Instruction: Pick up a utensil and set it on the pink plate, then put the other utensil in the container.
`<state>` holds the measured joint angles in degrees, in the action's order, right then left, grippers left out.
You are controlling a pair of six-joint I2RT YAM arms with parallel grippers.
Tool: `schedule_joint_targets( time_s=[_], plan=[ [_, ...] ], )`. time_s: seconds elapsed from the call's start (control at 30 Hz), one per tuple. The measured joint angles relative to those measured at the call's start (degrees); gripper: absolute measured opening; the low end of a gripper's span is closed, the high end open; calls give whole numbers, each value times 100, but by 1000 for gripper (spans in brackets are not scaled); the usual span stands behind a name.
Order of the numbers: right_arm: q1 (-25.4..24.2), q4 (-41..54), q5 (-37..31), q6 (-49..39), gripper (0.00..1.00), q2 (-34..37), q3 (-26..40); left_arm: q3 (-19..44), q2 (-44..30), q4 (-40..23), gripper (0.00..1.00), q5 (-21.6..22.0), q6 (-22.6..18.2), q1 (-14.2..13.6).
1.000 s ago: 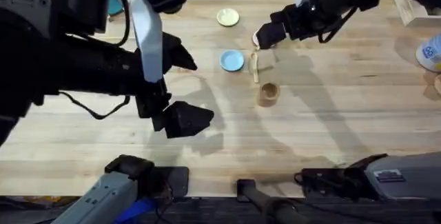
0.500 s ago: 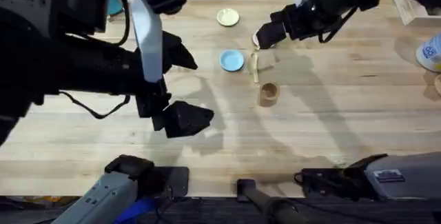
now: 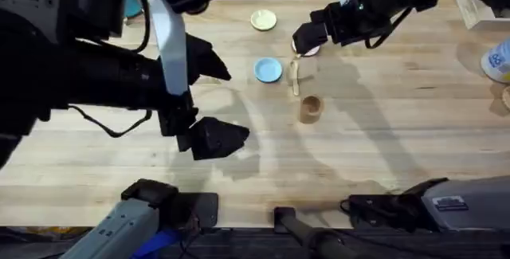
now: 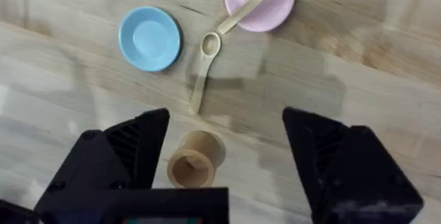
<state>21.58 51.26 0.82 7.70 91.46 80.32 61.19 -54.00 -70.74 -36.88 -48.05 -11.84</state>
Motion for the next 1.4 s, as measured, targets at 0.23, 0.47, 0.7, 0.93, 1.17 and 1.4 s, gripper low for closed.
schedule_joint_targets(
  time_s=[0.23, 0.47, 0.7, 0.93, 1.17, 1.4],
  plan=[
    [34, -132, -73, 251, 997, 4, 2, 0, 0, -72, 996, 0, -1, 0],
    [392, -161, -286, 359, 996, 318, 80, 0, 0, -70, 996, -2, -1, 0],
    [455, -163, -321, 663, 996, 847, 274, 0, 0, -72, 996, 0, 2, 0],
    [461, -163, -324, 877, 996, 1191, 375, 0, 0, -72, 995, 0, 0, 0],
    [531, -161, -342, 1053, 996, 1445, 386, 0, 0, -72, 995, -2, 1, 0],
    [540, -161, -343, 1163, 996, 1653, 386, 0, 0, -72, 995, -2, 0, 0]
  ],
)
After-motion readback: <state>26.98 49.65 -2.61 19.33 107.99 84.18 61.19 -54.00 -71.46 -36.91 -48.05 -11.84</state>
